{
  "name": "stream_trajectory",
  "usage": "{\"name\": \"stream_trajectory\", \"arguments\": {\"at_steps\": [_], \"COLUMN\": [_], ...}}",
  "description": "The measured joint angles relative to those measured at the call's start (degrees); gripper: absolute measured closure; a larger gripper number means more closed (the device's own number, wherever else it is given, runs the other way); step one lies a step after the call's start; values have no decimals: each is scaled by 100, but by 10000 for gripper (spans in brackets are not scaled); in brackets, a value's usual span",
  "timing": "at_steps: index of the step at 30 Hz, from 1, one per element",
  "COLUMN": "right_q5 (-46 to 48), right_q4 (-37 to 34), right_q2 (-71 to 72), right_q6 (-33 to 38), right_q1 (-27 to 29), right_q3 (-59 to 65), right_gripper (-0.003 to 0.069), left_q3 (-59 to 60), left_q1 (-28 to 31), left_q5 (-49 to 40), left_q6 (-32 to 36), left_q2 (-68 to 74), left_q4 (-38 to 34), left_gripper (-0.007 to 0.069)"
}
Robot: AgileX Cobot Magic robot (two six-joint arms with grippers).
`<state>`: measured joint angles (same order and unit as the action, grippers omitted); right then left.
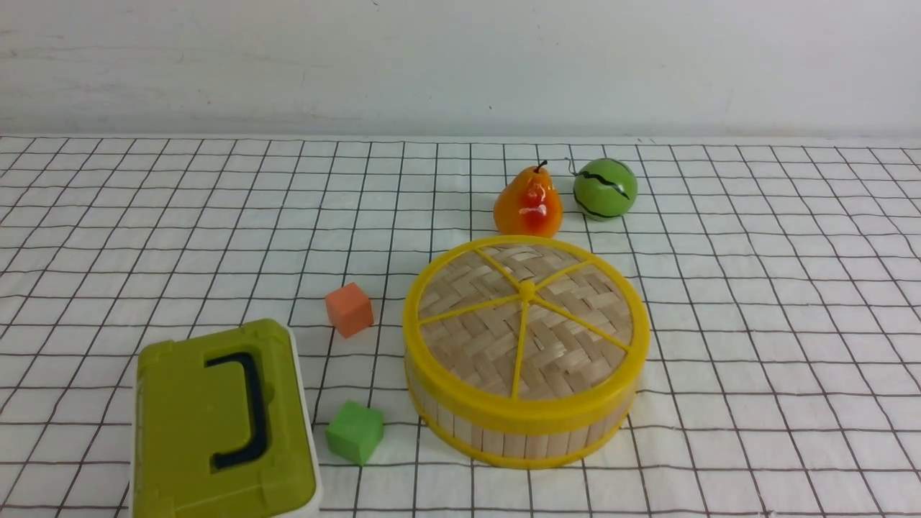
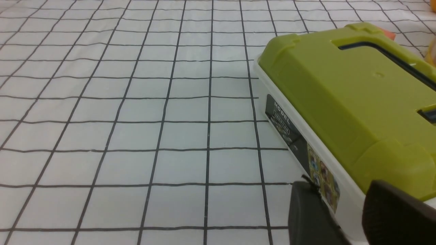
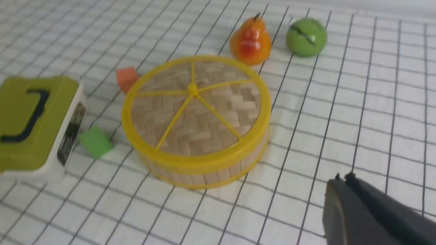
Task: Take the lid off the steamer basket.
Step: Use the right arm to lift the lid of the steamer
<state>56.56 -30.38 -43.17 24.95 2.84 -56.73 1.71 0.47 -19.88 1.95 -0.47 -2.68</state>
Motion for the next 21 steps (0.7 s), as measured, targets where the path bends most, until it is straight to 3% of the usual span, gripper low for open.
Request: {"name": "stream_trajectory", "arguments": {"at_steps": [6,11,19,21], "right_q5": [1263,1494,1488,1488], "right_q4": [928,2086,2532,2566], "right_q2": [-2089,-3533,-5341,-5869], "right_q6": [-23,-628,-1079,-1079], "right_q1": [-1164,-2188,-2835,-2977], "right_q3": [-1868,-2983,-4236,-4577], "right_gripper": [676,671,641,586], "left_q3": [0,0,0,0], "left_q1": [0,0,0,0], "left_q5": [0,0,0,0], "left_q6": [0,0,0,0], "left_q2": [0,0,0,0], "left_q4": [0,0,0,0], "left_gripper": [386,386,386,386]}}
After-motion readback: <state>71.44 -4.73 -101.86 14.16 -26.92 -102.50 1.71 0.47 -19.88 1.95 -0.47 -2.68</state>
